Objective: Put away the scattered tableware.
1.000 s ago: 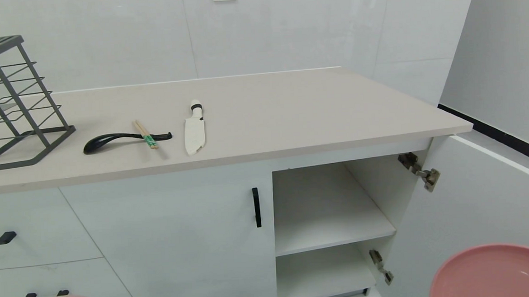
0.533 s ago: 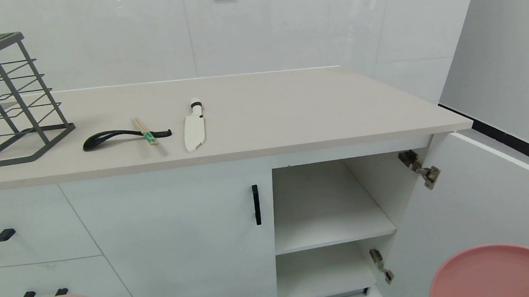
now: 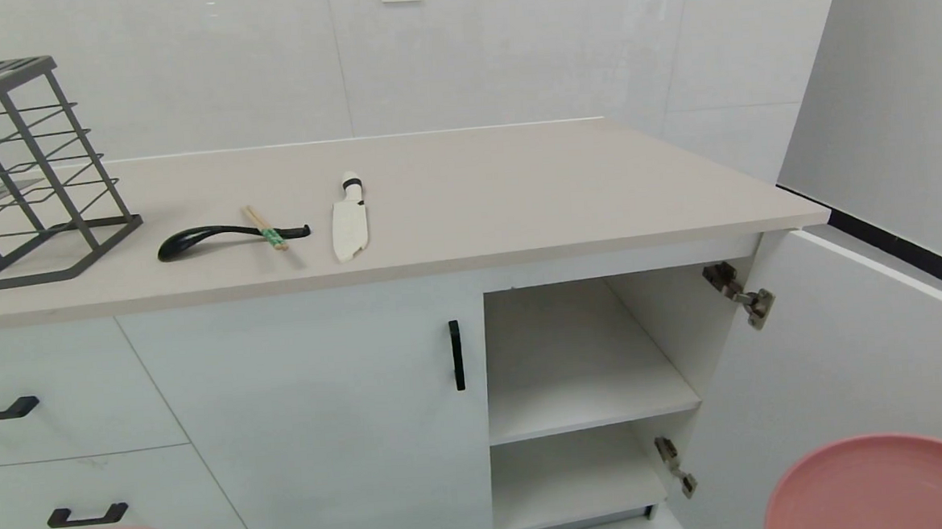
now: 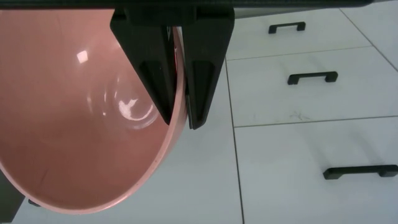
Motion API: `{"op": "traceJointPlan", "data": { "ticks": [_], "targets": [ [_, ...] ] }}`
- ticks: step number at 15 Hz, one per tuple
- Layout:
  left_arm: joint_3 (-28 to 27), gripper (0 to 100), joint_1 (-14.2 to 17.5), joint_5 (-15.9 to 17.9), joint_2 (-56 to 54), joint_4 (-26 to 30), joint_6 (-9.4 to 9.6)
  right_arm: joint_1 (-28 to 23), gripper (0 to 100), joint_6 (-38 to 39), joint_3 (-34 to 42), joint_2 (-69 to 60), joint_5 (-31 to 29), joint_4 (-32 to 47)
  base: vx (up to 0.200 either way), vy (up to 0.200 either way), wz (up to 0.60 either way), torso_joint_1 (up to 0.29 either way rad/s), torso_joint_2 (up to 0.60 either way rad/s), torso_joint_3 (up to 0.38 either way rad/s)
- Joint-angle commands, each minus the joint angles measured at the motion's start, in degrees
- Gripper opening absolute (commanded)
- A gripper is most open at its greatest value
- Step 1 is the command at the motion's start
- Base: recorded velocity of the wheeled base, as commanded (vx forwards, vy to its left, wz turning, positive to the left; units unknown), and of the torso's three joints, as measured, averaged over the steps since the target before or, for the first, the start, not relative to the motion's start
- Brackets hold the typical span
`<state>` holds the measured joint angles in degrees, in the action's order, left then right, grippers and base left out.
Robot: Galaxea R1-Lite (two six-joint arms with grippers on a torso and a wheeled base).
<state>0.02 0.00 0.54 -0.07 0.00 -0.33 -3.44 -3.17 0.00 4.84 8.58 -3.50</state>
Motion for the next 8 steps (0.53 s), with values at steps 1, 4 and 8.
{"op": "traceJointPlan", "data": {
  "ticks": [1,4,8],
  "targets": [
    [0.0,0,0.0,0.0,0.1,0.0,-0.02,0.0,0,0.0,0.0,0.1,0.0,0.0,0.0,0.0,0.0,0.0,0.0,0.0],
    [0.0,0,0.0,0.0,0.1,0.0,-0.11,0.0,0,0.0,0.0,0.1,0.0,0.0,0.0,0.0,0.0,-0.003,0.14,0.124],
    [0.0,0,0.0,0.0,0.1,0.0,-0.11,0.0,0,0.1,0.0,0.1,0.0,0.0,0.0,0.0,0.0,-0.001,0.04,0.035]
  ]
}}
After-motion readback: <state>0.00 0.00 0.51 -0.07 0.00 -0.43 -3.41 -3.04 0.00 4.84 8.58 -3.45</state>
